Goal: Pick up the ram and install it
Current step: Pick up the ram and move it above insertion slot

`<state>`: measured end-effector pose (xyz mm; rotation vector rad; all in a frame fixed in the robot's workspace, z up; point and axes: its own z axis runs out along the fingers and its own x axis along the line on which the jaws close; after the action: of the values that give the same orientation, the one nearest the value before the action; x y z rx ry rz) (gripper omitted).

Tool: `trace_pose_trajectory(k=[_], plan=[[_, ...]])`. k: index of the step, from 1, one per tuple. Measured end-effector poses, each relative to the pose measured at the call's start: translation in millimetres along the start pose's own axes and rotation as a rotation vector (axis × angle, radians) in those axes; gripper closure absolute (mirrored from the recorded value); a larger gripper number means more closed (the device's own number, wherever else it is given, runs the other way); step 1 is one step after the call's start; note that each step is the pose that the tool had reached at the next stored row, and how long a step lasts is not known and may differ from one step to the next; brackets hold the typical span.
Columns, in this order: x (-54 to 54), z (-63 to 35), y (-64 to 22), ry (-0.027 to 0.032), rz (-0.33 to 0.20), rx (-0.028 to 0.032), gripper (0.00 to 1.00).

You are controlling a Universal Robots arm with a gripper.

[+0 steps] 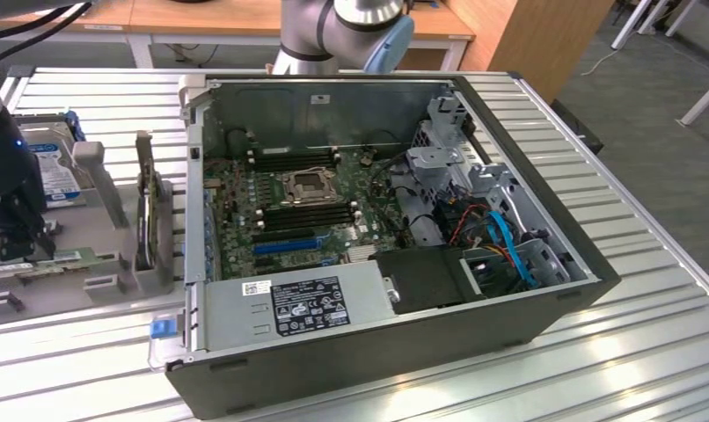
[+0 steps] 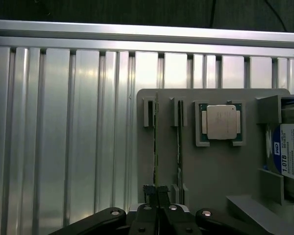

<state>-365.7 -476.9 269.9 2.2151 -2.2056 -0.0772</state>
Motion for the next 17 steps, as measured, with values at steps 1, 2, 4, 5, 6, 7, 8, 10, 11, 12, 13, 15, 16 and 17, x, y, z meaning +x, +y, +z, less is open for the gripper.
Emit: trace_pose_trajectory(k=[1, 2, 4, 5, 6, 7, 8, 10, 11, 12, 13, 15, 16, 17], plan=[[0.0, -0.8, 0.1, 0.0, 0.0, 0.0, 0.88], [0.0, -1.8, 0.1, 0.0, 0.0, 0.0, 0.88], [-0.1, -3.7, 0.2, 0.0001, 0.0, -0.0001, 0.88], [-0.1, -4.9, 0.2, 0.0, 0.0, -0.0001, 0.88], [-0.1, -6.0, 0.3, 0.0, 0.0, 0.0, 0.88], [-0.2, -7.2, 0.3, 0.0001, 0.0, -0.0001, 0.88], [-0.2, -8.3, 0.4, 0.0, 0.0, 0.0, 0.88], [-0.3, -10.8, 0.5, 0.0, 0.0, 0.0, 0.88], [-0.3, -12.0, 0.5, 0.0, 0.0, 0.0, 0.88], [-0.3, -13.3, 0.6, 0.0, 0.0, 0.0, 0.88], [-0.4, -14.6, 0.7, 0.0001, 0.0, -0.0001, 0.88], [-0.4, -17.2, 0.8, 0.0, 0.0, 0.0, 0.88], [-0.5, -18.4, 0.8, 0.0, 0.0, 0.0, 0.88], [-0.5, -19.6, 0.9, 0.0, 0.0, 0.0, 0.88]])
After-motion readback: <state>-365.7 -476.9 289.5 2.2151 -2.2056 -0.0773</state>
